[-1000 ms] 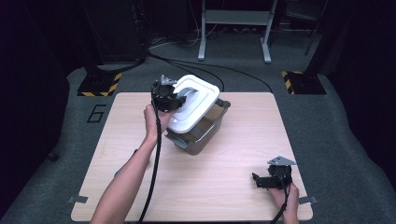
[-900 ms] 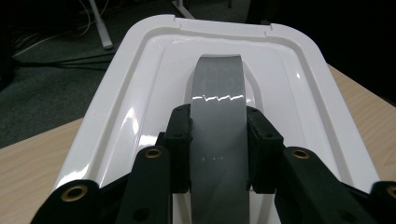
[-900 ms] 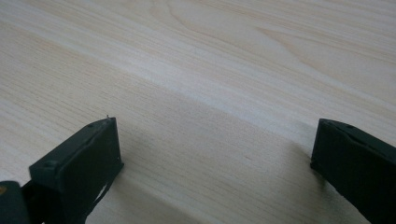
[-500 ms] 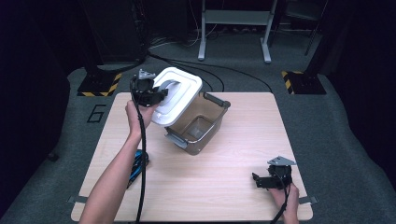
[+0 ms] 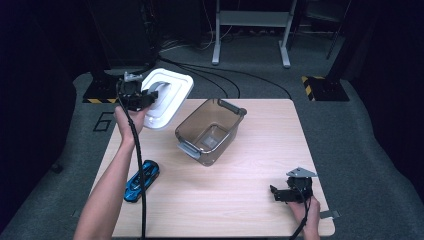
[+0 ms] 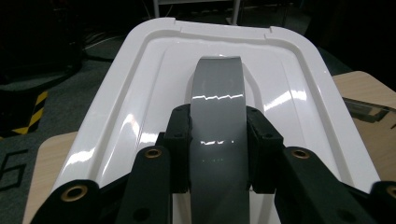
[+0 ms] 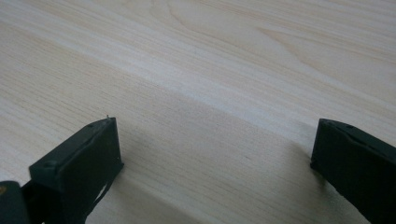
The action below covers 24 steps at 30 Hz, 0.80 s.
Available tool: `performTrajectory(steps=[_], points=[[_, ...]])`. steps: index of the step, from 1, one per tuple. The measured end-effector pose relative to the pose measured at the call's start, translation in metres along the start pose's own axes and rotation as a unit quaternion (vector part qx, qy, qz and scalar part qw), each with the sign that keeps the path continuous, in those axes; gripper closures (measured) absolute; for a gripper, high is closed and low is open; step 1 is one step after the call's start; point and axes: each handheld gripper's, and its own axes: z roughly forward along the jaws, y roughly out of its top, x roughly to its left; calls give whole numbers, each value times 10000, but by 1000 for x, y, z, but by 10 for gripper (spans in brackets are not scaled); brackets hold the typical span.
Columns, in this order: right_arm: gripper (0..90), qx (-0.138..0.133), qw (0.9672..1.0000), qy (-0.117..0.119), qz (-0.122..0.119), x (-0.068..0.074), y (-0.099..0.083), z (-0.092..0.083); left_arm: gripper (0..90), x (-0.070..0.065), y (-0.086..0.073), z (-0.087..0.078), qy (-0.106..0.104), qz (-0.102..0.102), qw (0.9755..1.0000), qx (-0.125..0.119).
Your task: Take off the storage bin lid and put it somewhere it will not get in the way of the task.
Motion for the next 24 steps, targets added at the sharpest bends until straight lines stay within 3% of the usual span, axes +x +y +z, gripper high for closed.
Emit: performTrajectory(steps=[3, 7, 11, 24], points=[[5, -6, 10000, 0, -23, 0, 0, 0, 669, 11, -4, 0, 145, -103, 9998, -3], [5, -1, 10000, -3, 2, 0, 0, 0, 669, 19, -8, 0, 248, -156, 9996, 28], [5, -1, 10000, -9, 3, 0, 0, 0, 669, 30, -14, 2, 286, -334, 9990, 78], [5, -3, 10000, -12, 2, 0, 0, 0, 669, 59, -38, 9, 647, -656, 9955, 240]])
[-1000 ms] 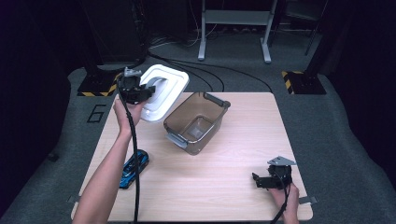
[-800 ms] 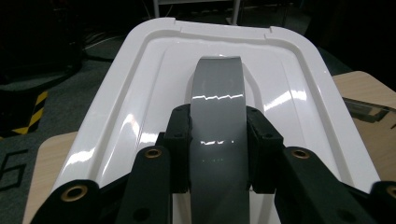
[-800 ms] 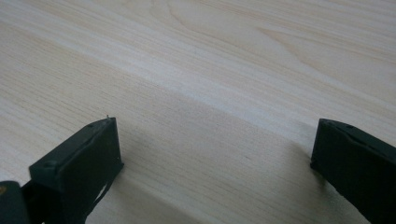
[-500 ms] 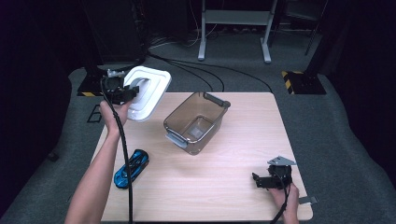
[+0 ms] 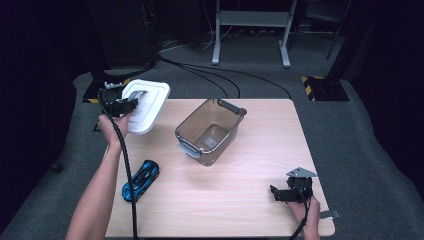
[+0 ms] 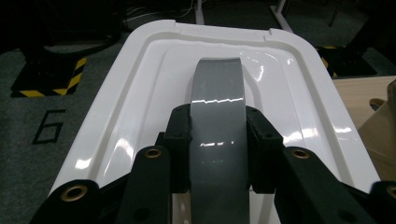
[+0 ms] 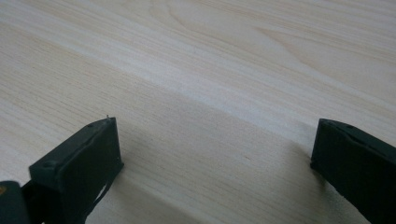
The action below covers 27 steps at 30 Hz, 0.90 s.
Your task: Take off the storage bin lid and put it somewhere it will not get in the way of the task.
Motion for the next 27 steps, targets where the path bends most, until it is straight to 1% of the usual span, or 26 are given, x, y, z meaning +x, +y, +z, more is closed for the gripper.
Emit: performTrajectory(steps=[3, 4, 9, 13, 15, 21, 27], points=[[5, 1, 10000, 0, 2, 0, 0, 0, 669, 5, -5, 4, 62, -3, 10000, 38], [5, 0, 10000, 0, 2, 0, 0, 0, 669, 6, -7, 5, 72, -36, 9999, 79], [5, 1, 10000, -2, -1, 0, 0, 0, 669, 11, -16, 12, 106, -62, 9998, 156], [5, 1, 10000, -3, 1, 0, 0, 0, 669, 14, -22, 17, 129, -66, 9997, 221], [5, 2, 10000, -2, 0, 0, 0, 0, 669, 16, -27, 20, 153, -106, 9995, 248], [5, 2, 10000, -2, 0, 0, 0, 0, 669, 19, -33, 25, 170, -125, 9993, 314], [5, -1, 10000, -4, -11, 0, 0, 0, 669, 22, -42, 33, 219, -100, 9986, 471]])
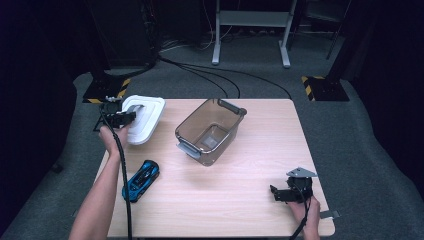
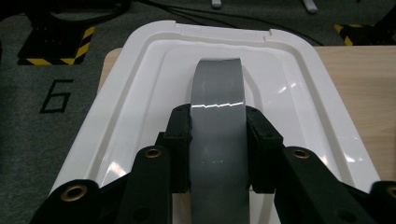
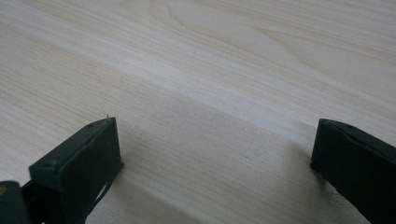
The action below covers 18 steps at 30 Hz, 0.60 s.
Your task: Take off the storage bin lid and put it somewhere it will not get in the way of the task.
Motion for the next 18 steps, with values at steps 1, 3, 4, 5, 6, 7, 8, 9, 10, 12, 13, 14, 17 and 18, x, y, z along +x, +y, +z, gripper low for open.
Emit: performTrajectory(steps=[1, 3, 4, 5, 6, 7, 8, 9, 10, 12, 13, 14, 17, 18], points=[[5, 4, 10000, 2, 12, 0, 0, 0, 669, 1, -1, 1, -3, -13, 10000, 7], [5, -3, 10000, 2, -6, 0, 0, 0, 669, 3, -3, 4, 3, -32, 10000, 29], [5, 2, 10000, 2, 5, 0, 0, 0, 669, 3, -5, 5, 19, -55, 10000, 41], [5, 3, 10000, 2, 13, 0, 0, 0, 669, 3, -6, 7, 26, -51, 10000, 80], [5, -3, 10000, 1, -10, 0, 0, 0, 669, 4, -8, 9, 38, -48, 9999, 116], [5, -3, 10000, 1, -10, 0, 0, 0, 669, 4, -8, 9, 38, -48, 9999, 116], [5, 2, 10000, 2, 5, 0, 0, 0, 669, 5, -10, 11, 40, -67, 9999, 131], [5, 2, 10000, 2, 5, 0, 0, 0, 669, 5, -11, 12, 40, -70, 9999, 150], [5, -1, 10000, 1, -7, 0, 0, 0, 669, 5, -12, 14, 48, -84, 9998, 169], [5, -1, 10000, 2, 2, 0, 0, 0, 669, 6, -15, 17, 54, -99, 9997, 218], [5, -1, 10000, 1, -8, 0, 0, 0, 669, 6, -17, 18, 63, -92, 9996, 254], [5, -2, 10000, 2, -4, 0, 0, 0, 669, 7, -17, 20, 59, -88, 9995, 285], [5, -2, 10000, 0, -7, 0, 0, 0, 669, 9, -21, 24, 42, -192, 9992, 348], [5, -2, 10000, 1, -5, 0, 0, 0, 669, 10, -21, 25, 58, -188, 9991, 364]])
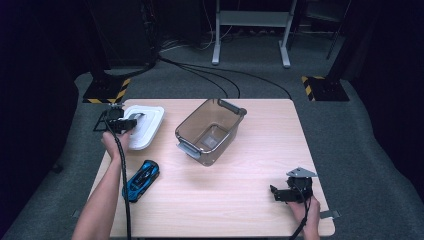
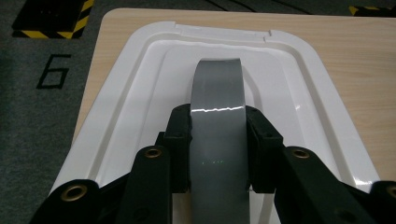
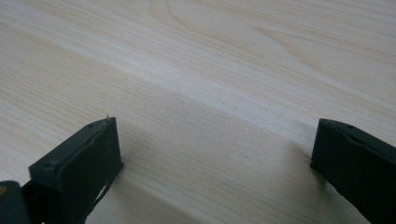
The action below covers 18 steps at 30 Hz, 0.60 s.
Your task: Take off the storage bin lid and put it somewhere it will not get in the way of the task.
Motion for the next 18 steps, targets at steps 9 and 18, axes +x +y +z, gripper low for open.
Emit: performTrajectory(steps=[9, 18], points=[[5, 1, 10000, -3, 6, 0, 0, 0, 669, 3, -6, 8, -4, -46, 9999, 158], [5, 0, 10000, -3, 6, 0, 0, 0, 668, 9, -20, 21, 41, -142, 9994, 305]])
